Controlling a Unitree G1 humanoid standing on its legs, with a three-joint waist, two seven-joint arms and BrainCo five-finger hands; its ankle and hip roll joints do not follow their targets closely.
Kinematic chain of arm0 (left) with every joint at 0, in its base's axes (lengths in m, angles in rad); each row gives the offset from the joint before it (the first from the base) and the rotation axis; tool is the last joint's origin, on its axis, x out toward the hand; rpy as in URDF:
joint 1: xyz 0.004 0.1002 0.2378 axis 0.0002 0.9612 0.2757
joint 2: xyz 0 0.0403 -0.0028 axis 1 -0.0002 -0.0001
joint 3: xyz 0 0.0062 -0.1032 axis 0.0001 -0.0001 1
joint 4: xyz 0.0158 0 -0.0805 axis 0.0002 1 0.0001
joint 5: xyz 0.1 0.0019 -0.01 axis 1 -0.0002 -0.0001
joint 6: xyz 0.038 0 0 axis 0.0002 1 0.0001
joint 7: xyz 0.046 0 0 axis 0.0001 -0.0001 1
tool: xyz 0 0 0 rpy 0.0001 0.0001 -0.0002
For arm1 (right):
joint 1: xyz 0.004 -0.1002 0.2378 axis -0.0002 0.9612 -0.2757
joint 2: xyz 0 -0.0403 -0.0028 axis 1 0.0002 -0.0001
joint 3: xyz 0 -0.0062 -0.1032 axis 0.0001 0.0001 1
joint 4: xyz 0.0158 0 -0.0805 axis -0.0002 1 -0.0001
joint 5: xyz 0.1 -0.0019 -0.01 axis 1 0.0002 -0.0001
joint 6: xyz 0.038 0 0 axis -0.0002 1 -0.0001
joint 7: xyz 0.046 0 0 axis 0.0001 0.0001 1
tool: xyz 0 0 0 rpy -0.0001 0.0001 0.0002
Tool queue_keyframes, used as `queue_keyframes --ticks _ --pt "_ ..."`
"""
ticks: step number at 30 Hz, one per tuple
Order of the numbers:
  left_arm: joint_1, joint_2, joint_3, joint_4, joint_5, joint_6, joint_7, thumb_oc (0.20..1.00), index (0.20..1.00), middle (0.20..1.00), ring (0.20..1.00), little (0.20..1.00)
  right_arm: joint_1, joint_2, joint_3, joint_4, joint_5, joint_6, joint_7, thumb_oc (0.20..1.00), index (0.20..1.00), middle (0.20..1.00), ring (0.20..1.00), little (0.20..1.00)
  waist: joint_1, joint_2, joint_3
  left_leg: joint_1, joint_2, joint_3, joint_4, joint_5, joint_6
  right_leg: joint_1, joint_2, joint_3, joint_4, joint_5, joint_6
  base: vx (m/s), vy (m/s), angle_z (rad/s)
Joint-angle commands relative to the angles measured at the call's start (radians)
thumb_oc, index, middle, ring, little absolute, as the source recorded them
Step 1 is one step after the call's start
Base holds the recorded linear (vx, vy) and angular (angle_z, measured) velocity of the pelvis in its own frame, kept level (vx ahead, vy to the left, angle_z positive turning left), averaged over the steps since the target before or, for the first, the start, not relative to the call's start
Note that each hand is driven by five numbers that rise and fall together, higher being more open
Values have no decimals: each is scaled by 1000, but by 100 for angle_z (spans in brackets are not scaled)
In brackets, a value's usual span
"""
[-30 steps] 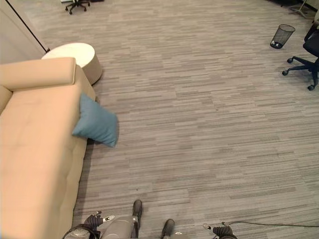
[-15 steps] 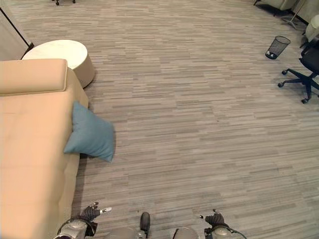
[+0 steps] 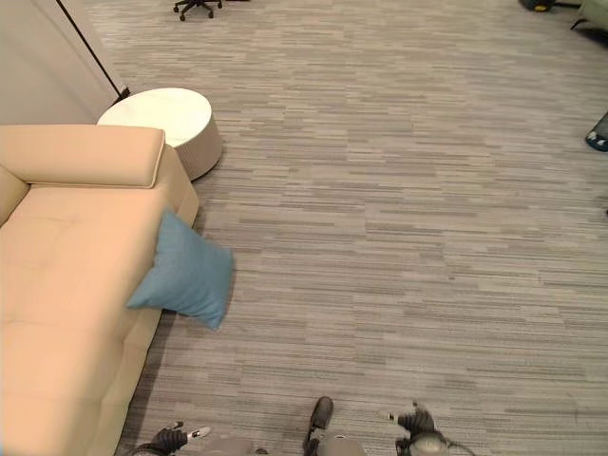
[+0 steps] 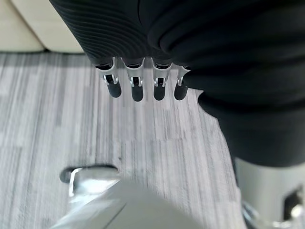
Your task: Pick up all the scattered cushions and arrange them neatly on the sofa.
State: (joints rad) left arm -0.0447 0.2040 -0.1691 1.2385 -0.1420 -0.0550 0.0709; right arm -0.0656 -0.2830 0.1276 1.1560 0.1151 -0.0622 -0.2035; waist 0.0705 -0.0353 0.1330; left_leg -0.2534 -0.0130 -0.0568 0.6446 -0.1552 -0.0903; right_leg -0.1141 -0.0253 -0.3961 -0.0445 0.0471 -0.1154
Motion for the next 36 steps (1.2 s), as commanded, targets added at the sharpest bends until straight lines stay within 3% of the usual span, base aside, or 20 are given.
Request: queue_keyframes --ticks 1,3,6,10,13,14,15,19,22,24,26,27,30,33,36 --pt "-39 7 -43 -32 -10 -21 0 1000 1000 1000 1000 1000 -1 -40 3 27 37 -6 -23 1000 1000 1000 1000 1000 -20 -1 34 22 16 97 -297 50 45 54 -81 56 35 -55 204 180 -43 26" --pt "-43 5 -56 -39 2 -19 -2 1000 1000 1000 1000 1000 5 -44 -8 28 44 -5 -27 1000 1000 1000 1000 1000 -29 13 21 11 35 156 -375 62 41 78 -68 43 24 -84 213 270 -18 43" --pt "-35 2 -50 -23 11 -16 -2 1000 1000 1000 1000 1000 8 -40 -17 37 47 -2 -30 1000 1000 1000 1000 1000 -14 32 14 -12 32 209 -503 169 38 114 -50 37 36 -112 209 245 83 48" --pt "-14 2 -29 14 23 -9 -2 1000 1000 1000 1000 1000 14 -28 -7 55 13 6 -21 1000 1000 1000 1000 1000 -7 27 -8 37 16 173 -548 166 53 139 -62 44 72 -128 220 232 127 -37" --pt "-11 19 -16 10 22 -6 -5 1000 1000 1000 1000 1000 14 -6 4 46 -15 16 1 1000 1000 1000 1000 1000 6 17 -22 89 -7 158 -545 120 97 102 -122 72 229 -128 253 204 193 -10" --pt "-12 19 -16 10 22 -6 -5 1000 1000 1000 1000 1000 14 -6 4 46 -15 16 1 1000 1000 1000 1000 1000 6 17 -25 86 -7 158 -546 122 97 99 -121 72 228 -126 252 87 139 -9" --pt "-13 28 -10 -7 12 -7 -2 1000 1000 1000 1000 1000 9 -3 12 46 -23 20 5 1000 1000 1000 1000 1000 9 23 -11 102 -10 155 -535 101 120 62 -150 70 336 -113 267 87 111 6" --pt "-8 40 -3 -11 -4 -12 0 1000 1000 1000 1000 1000 4 4 21 39 -24 17 9 1000 1000 1000 1000 1000 6 33 -4 131 -14 145 -540 85 135 4 -175 72 432 -74 266 114 66 24" --pt "-2 43 4 -9 -11 -16 0 1000 1000 1000 1000 1000 -5 4 34 33 -26 13 12 1000 1000 1000 1000 1000 5 38 -1 164 -15 133 -560 77 131 -17 -170 59 362 -78 253 193 -36 8" --pt "0 40 10 7 -10 -18 3 1000 1000 1000 1000 1000 -7 2 42 28 -25 13 11 1000 1000 1000 1000 1000 -12 30 6 198 -25 110 -574 60 119 -64 -146 79 211 -29 263 274 -128 9" --pt "-6 35 7 24 -1 -21 3 1000 1000 1000 1000 1000 -2 6 36 31 -18 18 9 1000 1000 1000 1000 1000 -41 27 18 232 -33 51 -579 48 102 -104 -107 188 135 10 279 333 -220 77" --pt "-8 35 6 28 5 -22 4 1000 1000 1000 1000 1000 0 6 34 34 -17 17 10 1000 1000 1000 1000 1000 -44 25 17 235 -34 42 -579 44 99 -93 -108 193 119 15 279 249 -218 126" --pt "-7 27 6 36 9 -21 3 1000 1000 1000 1000 1000 6 9 33 44 -9 9 11 1000 1000 1000 1000 1000 -49 26 -2 251 -16 21 -589 46 79 -64 -103 189 100 18 266 212 -213 67" --pt "-9 14 -5 37 6 -17 -5 1000 1000 1000 1000 1000 5 2 26 43 8 1 14 1000 1000 1000 1000 1000 -52 32 -4 242 22 9 -559 53 39 -21 -96 149 97 -15 245 180 -259 68" --pt "-15 2 -14 26 -10 -16 -9 1000 1000 1000 1000 1000 -1 -10 24 29 19 -6 11 1000 1000 1000 1000 1000 -50 30 19 161 41 27 -429 100 12 9 -101 121 91 -38 222 63 -200 43"
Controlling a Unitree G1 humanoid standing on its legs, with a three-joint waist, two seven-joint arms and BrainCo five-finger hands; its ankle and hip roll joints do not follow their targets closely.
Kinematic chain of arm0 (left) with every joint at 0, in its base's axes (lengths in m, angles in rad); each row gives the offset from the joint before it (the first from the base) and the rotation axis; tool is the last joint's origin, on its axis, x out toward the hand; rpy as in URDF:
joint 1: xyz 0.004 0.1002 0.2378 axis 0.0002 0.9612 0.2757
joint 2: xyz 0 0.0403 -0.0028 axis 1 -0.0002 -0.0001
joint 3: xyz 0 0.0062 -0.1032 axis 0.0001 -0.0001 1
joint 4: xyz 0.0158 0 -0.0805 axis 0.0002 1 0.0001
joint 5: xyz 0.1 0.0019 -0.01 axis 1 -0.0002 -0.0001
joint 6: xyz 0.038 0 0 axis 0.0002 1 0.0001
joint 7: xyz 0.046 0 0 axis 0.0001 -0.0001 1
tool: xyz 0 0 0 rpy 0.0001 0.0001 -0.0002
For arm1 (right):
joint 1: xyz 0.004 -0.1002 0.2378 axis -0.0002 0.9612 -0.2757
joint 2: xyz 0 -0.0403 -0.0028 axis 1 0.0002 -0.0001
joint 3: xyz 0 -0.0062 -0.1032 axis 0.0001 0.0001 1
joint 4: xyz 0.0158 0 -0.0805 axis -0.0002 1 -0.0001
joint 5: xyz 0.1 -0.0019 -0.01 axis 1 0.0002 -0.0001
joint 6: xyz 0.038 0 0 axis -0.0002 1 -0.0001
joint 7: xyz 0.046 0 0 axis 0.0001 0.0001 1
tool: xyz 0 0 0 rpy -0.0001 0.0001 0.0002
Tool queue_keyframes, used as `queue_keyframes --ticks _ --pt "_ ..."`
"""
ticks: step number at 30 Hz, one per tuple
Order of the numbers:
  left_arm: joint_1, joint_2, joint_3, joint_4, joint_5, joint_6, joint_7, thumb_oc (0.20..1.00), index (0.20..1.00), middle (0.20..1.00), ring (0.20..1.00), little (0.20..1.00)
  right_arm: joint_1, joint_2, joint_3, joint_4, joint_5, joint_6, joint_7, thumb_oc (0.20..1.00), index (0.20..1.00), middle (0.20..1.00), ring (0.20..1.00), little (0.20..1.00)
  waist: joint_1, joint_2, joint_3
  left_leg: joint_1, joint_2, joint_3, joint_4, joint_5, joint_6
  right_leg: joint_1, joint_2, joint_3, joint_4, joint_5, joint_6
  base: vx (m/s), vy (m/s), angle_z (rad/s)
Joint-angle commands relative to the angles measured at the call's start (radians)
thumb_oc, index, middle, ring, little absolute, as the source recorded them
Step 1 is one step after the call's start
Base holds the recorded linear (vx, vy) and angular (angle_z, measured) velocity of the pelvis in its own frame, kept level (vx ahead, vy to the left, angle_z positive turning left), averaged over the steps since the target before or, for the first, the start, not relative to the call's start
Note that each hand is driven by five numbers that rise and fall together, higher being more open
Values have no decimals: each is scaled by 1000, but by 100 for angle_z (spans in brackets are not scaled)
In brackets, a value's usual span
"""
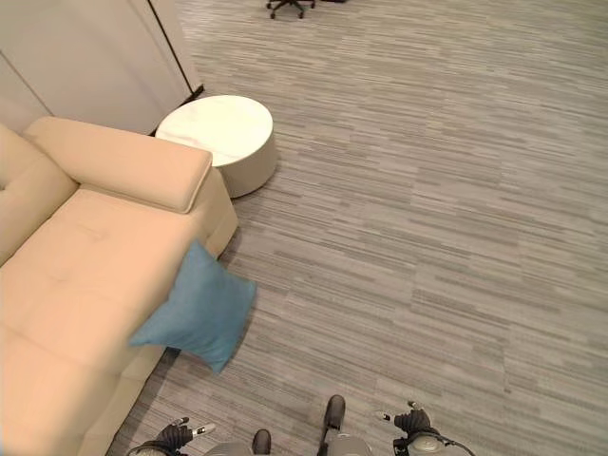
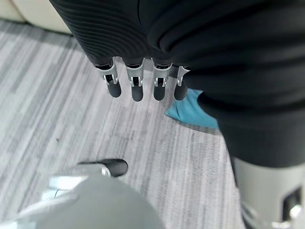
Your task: Pick up all the scattered cushions and arrange them neatly on the sofa.
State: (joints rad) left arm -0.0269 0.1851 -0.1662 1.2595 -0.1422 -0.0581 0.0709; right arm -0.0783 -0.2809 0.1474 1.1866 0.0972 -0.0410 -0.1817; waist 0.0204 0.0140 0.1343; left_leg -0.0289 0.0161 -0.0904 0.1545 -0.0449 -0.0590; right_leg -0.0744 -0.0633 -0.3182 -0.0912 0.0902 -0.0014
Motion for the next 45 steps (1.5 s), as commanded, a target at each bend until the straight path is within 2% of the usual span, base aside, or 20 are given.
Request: queue_keyframes --ticks 1,3,7,8,9,11,15,20,22,24,26,29,34,37,38,39,40,42,43,45 --pt "-30 19 -18 4 -11 -10 -8 1000 1000 1000 1000 1000 13 -18 8 -2 37 -27 -12 1000 1000 1000 1000 1000 3 -22 26 -103 22 83 120 -1 -14 -17 -59 32 132 -95 93 64 -185 50" --pt "-22 17 -16 7 -15 -11 -6 1000 1000 1000 1000 1000 16 -21 4 -1 44 -27 -11 1000 1000 1000 1000 1000 3 -26 27 -125 31 116 135 1 -7 5 -60 14 120 -105 90 88 -119 38" --pt "-9 14 -17 15 -1 -6 -10 1000 1000 1000 1000 1000 22 -30 -10 4 56 -30 -13 1000 1000 1000 1000 1000 7 -22 15 -141 24 175 44 -4 1 52 -54 -14 85 -118 99 134 -31 36" --pt "-7 14 -17 12 5 -7 -8 1000 1000 1000 1000 1000 24 -31 -11 5 57 -30 -15 1000 1000 1000 1000 1000 8 -19 11 -151 16 187 19 10 3 63 -49 -22 78 -122 102 288 7 33" --pt "-8 14 -18 -1 9 -9 -6 1000 1000 1000 1000 1000 26 -29 -18 -1 67 -28 -22 1000 1000 1000 1000 1000 13 -11 8 -201 15 275 4 43 -6 102 -34 -30 63 -155 105 277 42 44" --pt "-2 15 -12 0 8 -8 -6 1000 1000 1000 1000 1000 29 -19 -14 -2 68 -26 -19 1000 1000 1000 1000 1000 22 -9 9 -196 17 292 1 57 7 104 -31 -35 75 -152 99 177 121 44" --pt "6 16 -6 11 18 -1 -8 1000 1000 1000 1000 1000 30 -2 -5 1 45 -18 -9 1000 1000 1000 1000 1000 24 -15 -14 -135 -1 261 -55 39 26 121 -51 -31 104 -159 115 210 169 -6" --pt "-12 42 -7 -19 13 -4 -4 1000 1000 1000 1000 1000 18 15 9 -6 24 -8 6 1000 1000 1000 1000 1000 35 -18 -21 -81 -30 232 -86 2 79 49 -124 -14 354 -133 151 153 179 5" --pt "-23 58 0 -15 -20 -13 3 1000 1000 1000 1000 1000 2 19 16 -10 28 -17 4 1000 1000 1000 1000 1000 30 -6 -8 -36 -36 187 -109 -10 83 -42 -106 24 416 -128 131 261 92 66" --pt "-28 61 7 0 -33 -20 7 1000 1000 1000 1000 1000 -9 16 24 -9 34 -21 -1 1000 1000 1000 1000 1000 21 -9 2 -6 -43 151 -119 -23 76 -86 -79 37 299 -102 128 324 -81 86" --pt "-30 55 12 14 -36 -26 11 1000 1000 1000 1000 1000 -11 11 24 -6 32 -17 -5 1000 1000 1000 1000 1000 -2 -17 12 31 -54 85 -130 -38 64 -139 -37 119 168 -42 151 339 -160 80" --pt "-36 54 15 30 -24 -32 15 1000 1000 1000 1000 1000 -2 7 25 4 24 -18 -6 1000 1000 1000 1000 1000 -10 -34 11 51 -61 6 -126 -59 42 -145 -37 159 103 -7 160 254 -217 113" --pt "-12 47 40 44 -41 -32 10 1000 1000 1000 1000 1000 -11 1 41 15 12 -27 1 1000 1000 1000 1000 1000 -9 -48 -12 60 -15 -15 -116 -66 9 -105 -33 132 99 -11 142 217 -241 93" --pt "2 50 68 53 -70 -30 9 1000 1000 1000 1000 1000 -25 -11 53 20 2 -28 5 1000 1000 1000 1000 1000 -10 -65 -9 21 2 11 -41 -47 -15 -61 -32 99 89 -34 128 129 -172 23" --pt "0 50 69 47 -75 -29 8 1000 1000 1000 1000 1000 -27 -14 54 21 6 -25 7 1000 1000 1000 1000 1000 -9 -78 -3 -22 15 76 14 -24 -22 -28 -40 71 71 -48 119 40 -69 20" --pt "0 50 69 46 -75 -29 8 1000 1000 1000 1000 1000 -27 -14 54 21 6 -26 7 1000 1000 1000 1000 1000 -9 -78 -3 -24 15 76 17 -25 -22 -28 -40 71 71 -48 119 93 -142 30" --pt "-4 50 61 40 -73 -29 5 1000 1000 1000 1000 1000 -23 -17 53 21 15 -27 9 1000 1000 1000 1000 1000 -7 -90 0 -58 19 147 26 -38 -10 8 -42 39 46 -60 115 79 -97 39" --pt "-7 52 58 36 -72 -29 6 1000 1000 1000 1000 1000 -21 -16 51 21 20 -29 9 1000 1000 1000 1000 1000 -9 -94 -2 -80 20 178 31 -39 -5 17 -44 23 37 -64 116 100 -82 65" --pt "-19 54 46 21 -59 -24 3 1000 1000 1000 1000 1000 -13 -14 42 29 36 -22 11 1000 1000 1000 1000 1000 -8 -91 -5 -121 16 276 18 -25 9 42 -36 -11 24 -81 113 125 -38 81" --pt "-21 53 41 18 -56 -23 1 1000 1000 1000 1000 1000 -14 -12 45 35 36 -20 13 1000 1000 1000 1000 1000 -2 -84 -2 -123 3 277 0 -20 14 44 -25 -4 37 -91 109 196 51 91"
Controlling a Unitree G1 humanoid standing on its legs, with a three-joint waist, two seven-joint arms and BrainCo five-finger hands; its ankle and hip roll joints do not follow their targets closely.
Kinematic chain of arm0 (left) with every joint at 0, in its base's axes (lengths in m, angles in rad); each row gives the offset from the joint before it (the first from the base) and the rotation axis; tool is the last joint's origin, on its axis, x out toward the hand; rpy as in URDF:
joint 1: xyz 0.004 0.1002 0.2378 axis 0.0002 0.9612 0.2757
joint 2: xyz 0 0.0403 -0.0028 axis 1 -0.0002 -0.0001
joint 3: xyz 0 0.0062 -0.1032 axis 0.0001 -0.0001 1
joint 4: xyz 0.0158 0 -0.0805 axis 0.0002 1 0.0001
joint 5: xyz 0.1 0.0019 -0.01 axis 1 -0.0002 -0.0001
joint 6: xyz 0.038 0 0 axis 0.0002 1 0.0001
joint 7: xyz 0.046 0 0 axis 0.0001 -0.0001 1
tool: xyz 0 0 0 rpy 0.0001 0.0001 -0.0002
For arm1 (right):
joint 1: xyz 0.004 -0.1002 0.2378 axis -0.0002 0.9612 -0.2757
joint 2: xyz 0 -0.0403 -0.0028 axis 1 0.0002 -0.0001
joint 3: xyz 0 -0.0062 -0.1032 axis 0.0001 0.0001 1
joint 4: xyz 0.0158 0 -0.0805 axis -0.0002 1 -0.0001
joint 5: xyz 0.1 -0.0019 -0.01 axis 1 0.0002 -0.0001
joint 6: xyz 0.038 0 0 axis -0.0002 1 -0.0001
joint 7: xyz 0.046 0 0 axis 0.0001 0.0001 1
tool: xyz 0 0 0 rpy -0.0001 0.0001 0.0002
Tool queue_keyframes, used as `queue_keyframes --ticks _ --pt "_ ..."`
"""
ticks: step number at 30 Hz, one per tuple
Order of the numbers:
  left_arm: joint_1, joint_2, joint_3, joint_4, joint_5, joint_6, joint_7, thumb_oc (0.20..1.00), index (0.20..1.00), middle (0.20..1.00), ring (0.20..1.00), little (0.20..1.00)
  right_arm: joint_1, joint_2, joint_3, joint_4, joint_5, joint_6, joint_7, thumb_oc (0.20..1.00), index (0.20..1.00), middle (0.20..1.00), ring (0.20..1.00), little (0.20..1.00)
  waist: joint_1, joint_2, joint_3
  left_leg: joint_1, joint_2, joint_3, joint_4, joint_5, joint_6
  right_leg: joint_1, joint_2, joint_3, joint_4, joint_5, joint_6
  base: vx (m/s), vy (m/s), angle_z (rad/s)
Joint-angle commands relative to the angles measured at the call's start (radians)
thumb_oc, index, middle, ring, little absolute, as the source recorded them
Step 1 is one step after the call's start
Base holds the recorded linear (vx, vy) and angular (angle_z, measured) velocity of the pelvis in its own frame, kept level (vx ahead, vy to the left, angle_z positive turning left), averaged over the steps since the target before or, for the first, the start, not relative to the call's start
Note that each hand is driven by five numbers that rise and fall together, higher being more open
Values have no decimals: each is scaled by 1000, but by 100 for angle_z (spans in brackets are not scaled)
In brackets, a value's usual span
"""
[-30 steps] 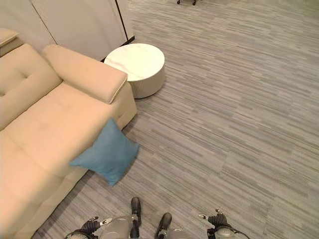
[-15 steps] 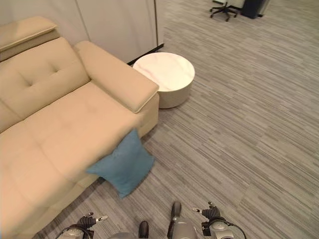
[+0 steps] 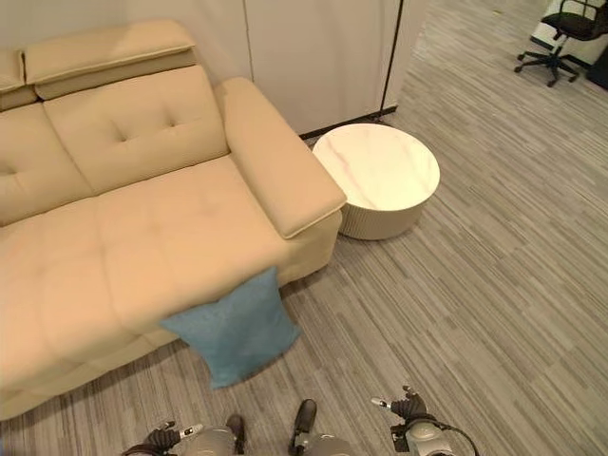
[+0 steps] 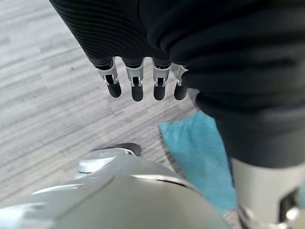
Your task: Pick up all the scattered cushions and arrange them neatly on the sofa.
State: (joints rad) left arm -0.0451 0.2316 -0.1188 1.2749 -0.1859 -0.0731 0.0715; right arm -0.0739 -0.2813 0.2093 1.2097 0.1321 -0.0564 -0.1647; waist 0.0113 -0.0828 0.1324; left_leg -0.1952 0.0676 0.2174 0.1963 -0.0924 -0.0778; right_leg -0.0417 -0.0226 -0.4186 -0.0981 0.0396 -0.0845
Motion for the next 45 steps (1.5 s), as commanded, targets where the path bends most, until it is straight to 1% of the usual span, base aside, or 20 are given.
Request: queue_keyframes --ticks 1,4,5,6,8,10,11,13,14,16,17,19,22,24,27,29,30,36,41,45 --pt "6 7 -3 7 -11 -5 1 1000 1000 1000 1000 1000 -12 -4 -14 10 -12 -4 -4 1000 1000 1000 1000 1000 14 18 -11 70 -68 -88 -77 33 43 26 -65 92 68 -59 193 267 185 39" --pt "8 10 -6 9 -3 -1 -4 1000 1000 1000 1000 1000 -4 3 -20 -6 -18 -6 0 1000 1000 1000 1000 1000 32 20 -29 103 -92 -131 -116 25 68 33 -86 99 128 -80 197 178 155 14" --pt "8 10 -6 9 -3 -1 -4 1000 1000 1000 1000 1000 -4 3 -20 -6 -18 -6 0 1000 1000 1000 1000 1000 32 20 -30 102 -92 -131 -116 25 68 33 -86 99 128 -80 197 206 240 33" --pt "10 15 0 6 -3 0 -7 1000 1000 1000 1000 1000 -8 5 -16 -7 -33 -2 4 1000 1000 1000 1000 1000 41 32 -26 123 -105 -140 -124 13 88 20 -116 96 215 -88 206 116 161 32" --pt "9 23 -2 5 -3 0 -6 1000 1000 1000 1000 1000 -12 8 -15 -13 -35 0 6 1000 1000 1000 1000 1000 38 44 -17 132 -111 -167 -126 12 98 -15 -129 122 298 -85 206 119 127 23" --pt "11 28 -4 5 -4 -3 -5 1000 1000 1000 1000 1000 -10 10 -14 -19 -35 -1 7 1000 1000 1000 1000 1000 30 52 -11 143 -112 -193 -132 9 100 -49 -122 166 333 -82 207 71 34 46" --pt "11 28 -4 5 -4 -3 -5 1000 1000 1000 1000 1000 -10 10 -14 -19 -35 -1 7 1000 1000 1000 1000 1000 29 52 -14 138 -112 -194 -133 12 100 -53 -122 165 330 -79 207 110 -1 61" --pt "14 33 -6 5 -9 -11 2 1000 1000 1000 1000 1000 -12 7 -6 -21 -34 -1 3 1000 1000 1000 1000 1000 21 58 -9 155 -116 -236 -145 12 96 -101 -89 233 282 -67 205 186 -49 35" --pt "10 32 -10 7 -7 -15 9 1000 1000 1000 1000 1000 -14 5 -7 -21 -29 0 0 1000 1000 1000 1000 1000 7 54 -5 163 -127 -276 -151 12 89 -127 -60 300 231 -46 219 220 -86 25" --pt "5 35 -18 14 8 -14 10 1000 1000 1000 1000 1000 -6 4 -9 -17 -24 3 2 1000 1000 1000 1000 1000 -5 48 1 178 -136 -314 -157 6 79 -128 -42 350 197 -37 223 215 -168 132" --pt "-7 29 -22 18 10 -17 12 1000 1000 1000 1000 1000 -3 2 -15 -11 -20 -2 -2 1000 1000 1000 1000 1000 -10 39 0 175 -135 -346 -157 5 62 -113 -42 347 177 -31 219 221 -311 191" --pt "-14 21 -30 15 7 -20 12 1000 1000 1000 1000 1000 -2 -7 -24 -17 -6 -15 -6 1000 1000 1000 1000 1000 -17 36 -2 160 -118 -362 -149 11 40 -94 -44 314 159 -38 209 139 -279 103" --pt "-24 13 -39 9 6 -20 9 1000 1000 1000 1000 1000 -6 -17 -29 -20 -2 -19 -8 1000 1000 1000 1000 1000 -24 33 2 127 -101 -345 -122 12 26 -79 -49 279 145 -46 202 16 -112 74" --pt "-31 7 -46 -3 -1 -23 8 1000 1000 1000 1000 1000 -9 -25 -26 -23 4 -23 -7 1000 1000 1000 1000 1000 -26 29 11 93 -86 -305 -80 11 17 -66 -53 251 139 -54 191 9 -94 51" --pt "-26 9 -48 -11 0 -21 3 1000 1000 1000 1000 1000 -8 -29 -24 -19 5 -21 0 1000 1000 1000 1000 1000 -35 25 9 93 -54 -238 -81 21 14 -45 -53 227 126 -61 182 53 -47 35" --pt "-20 12 -55 -12 8 -17 -1 1000 1000 1000 1000 1000 -9 -32 -21 -12 -3 -16 2 1000 1000 1000 1000 1000 -40 22 0 83 -18 -186 -107 57 5 -21 -60 211 111 -67 187 93 44 39" --pt "-18 11 -54 -12 10 -15 -3 1000 1000 1000 1000 1000 -12 -31 -18 -11 -6 -16 4 1000 1000 1000 1000 1000 -40 20 -3 81 -14 -178 -117 59 6 -16 -59 213 111 -68 188 109 65 32" --pt "9 17 -38 8 32 -4 -5 1000 1000 1000 1000 1000 -8 -14 -10 -4 -34 -9 11 1000 1000 1000 1000 1000 -37 19 -27 131 -25 -181 -171 54 12 6 -62 236 108 -68 196 91 104 -10" --pt "0 36 -22 1 22 -13 4 1000 1000 1000 1000 1000 -9 1 -11 -21 -32 -8 11 1000 1000 1000 1000 1000 -25 9 -24 128 -54 -176 -139 16 40 -3 -99 264 127 -58 216 58 171 -12" --pt "-8 49 -16 -17 7 -21 11 1000 1000 1000 1000 1000 -17 -1 -14 -30 -21 -10 8 1000 1000 1000 1000 1000 -20 6 -26 117 -62 -172 -129 6 47 -10 -108 270 126 -52 223 38 64 -9"
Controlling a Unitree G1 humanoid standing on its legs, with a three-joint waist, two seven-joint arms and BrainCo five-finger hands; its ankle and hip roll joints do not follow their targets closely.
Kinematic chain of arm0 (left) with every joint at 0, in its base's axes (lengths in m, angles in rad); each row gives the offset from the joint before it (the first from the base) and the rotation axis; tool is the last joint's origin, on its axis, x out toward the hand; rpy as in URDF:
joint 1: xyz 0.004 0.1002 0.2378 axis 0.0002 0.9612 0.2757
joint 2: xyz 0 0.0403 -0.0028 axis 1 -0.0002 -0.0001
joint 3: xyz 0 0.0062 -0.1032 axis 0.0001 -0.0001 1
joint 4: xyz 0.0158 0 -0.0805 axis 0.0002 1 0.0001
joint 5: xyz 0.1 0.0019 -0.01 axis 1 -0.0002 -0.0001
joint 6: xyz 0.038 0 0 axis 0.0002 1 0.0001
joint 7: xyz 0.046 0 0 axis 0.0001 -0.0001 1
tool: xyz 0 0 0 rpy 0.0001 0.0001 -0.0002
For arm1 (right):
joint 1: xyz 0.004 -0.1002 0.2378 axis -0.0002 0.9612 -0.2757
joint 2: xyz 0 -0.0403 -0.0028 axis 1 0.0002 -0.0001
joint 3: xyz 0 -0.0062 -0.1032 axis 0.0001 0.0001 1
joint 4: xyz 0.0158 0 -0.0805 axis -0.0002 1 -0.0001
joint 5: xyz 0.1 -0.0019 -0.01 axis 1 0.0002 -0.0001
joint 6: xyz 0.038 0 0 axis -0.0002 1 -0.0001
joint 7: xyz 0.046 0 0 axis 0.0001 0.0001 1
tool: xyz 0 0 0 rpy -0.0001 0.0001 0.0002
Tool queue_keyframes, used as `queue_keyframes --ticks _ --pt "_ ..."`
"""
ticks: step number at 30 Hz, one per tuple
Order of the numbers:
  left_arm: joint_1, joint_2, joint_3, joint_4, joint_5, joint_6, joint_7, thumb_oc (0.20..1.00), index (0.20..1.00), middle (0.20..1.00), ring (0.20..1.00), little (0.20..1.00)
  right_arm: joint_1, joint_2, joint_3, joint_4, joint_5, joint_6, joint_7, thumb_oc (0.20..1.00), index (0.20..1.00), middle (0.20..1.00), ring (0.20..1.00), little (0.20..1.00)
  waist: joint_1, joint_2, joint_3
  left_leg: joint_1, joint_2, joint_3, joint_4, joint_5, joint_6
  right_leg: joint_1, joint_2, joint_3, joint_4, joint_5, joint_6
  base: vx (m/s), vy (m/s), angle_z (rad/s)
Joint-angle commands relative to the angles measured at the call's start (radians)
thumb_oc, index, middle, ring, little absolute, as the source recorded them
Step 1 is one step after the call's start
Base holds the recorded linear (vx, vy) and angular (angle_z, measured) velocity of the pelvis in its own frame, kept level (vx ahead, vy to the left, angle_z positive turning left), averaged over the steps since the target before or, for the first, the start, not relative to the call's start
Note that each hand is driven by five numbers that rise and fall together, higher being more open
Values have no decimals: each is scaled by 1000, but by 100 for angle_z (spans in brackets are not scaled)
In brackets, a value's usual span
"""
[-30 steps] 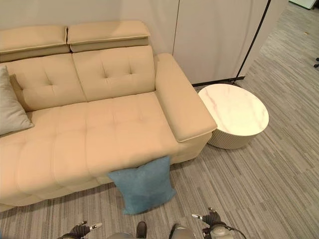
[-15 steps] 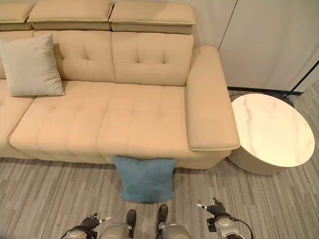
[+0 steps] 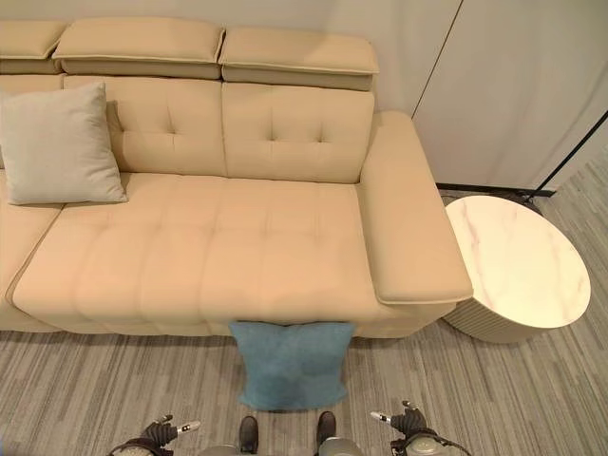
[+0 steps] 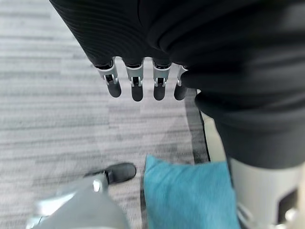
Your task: Pick up all the scattered cushions and arrange them neatly on the sofa.
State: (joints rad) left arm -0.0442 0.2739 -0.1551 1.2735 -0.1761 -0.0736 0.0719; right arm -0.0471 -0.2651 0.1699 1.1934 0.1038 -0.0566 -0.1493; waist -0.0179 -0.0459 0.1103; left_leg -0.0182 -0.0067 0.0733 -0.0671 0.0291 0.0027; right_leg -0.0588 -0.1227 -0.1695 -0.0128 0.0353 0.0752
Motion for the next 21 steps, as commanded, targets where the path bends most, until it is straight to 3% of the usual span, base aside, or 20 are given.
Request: queue_keyframes --ticks 1,3,6,10,11,12,16,21 --pt "-13 10 21 -24 -10 -24 16 1000 1000 1000 1000 1000 -48 -18 25 -20 12 -12 -9 1000 1000 1000 1000 1000 11 -31 0 -66 12 -28 138 -118 -33 2 -9 23 41 -46 64 0 0 0" --pt "-32 16 20 -46 -33 -35 30 1000 1000 1000 1000 1000 -65 -25 24 -37 26 -17 -20 1000 1000 1000 1000 1000 11 -31 16 -95 10 -29 153 -119 -34 -25 -12 25 46 -42 65 -120 -1 -2" --pt "-99 30 6 -99 -100 -64 72 1000 1000 1000 1000 1000 -120 -49 27 -73 59 -26 -56 1000 1000 1000 1000 1000 8 -28 78 -218 10 -34 202 -109 -40 -148 -20 31 84 -27 61 -238 -16 0" --pt "-176 43 -11 -161 -182 -104 118 1000 1000 1000 1000 1000 -188 -81 28 -106 87 -37 -113 1000 1000 1000 1000 1000 1 -21 114 -378 9 -35 265 -93 -48 -314 -18 33 143 -10 47 -211 -7 1" --pt "-245 55 -17 -217 -259 -133 147 1000 1000 1000 1000 1000 -258 -101 23 -151 131 -55 -158 1000 1000 1000 1000 1000 -8 -17 140 -522 22 -33 321 -80 -54 -463 -23 37 193 -2 41 -235 -5 -4" --pt "-245 55 -17 -217 -259 -133 147 1000 1000 1000 1000 1000 -258 -101 23 -151 131 -55 -158 1000 1000 1000 1000 1000 -9 -17 137 -525 22 -33 322 -80 -54 -467 -23 36 194 -2 41 -267 -3 0" --pt "-405 65 -27 -295 -370 -187 217 1000 1000 1000 1000 1000 -417 -123 2 -233 226 -110 -251 1000 1000 1000 1000 1000 -23 4 155 -818 48 -50 442 -108 -74 -770 -33 46 329 -36 43 -88 -14 -2" --pt "-531 73 -49 -343 -430 -203 243 1000 1000 1000 1000 1000 -559 -155 10 -264 282 -146 -284 1000 1000 1000 1000 1000 -30 21 155 -1059 55 -58 564 -128 -73 -1022 -53 63 479 -68 45 -24 -8 3"
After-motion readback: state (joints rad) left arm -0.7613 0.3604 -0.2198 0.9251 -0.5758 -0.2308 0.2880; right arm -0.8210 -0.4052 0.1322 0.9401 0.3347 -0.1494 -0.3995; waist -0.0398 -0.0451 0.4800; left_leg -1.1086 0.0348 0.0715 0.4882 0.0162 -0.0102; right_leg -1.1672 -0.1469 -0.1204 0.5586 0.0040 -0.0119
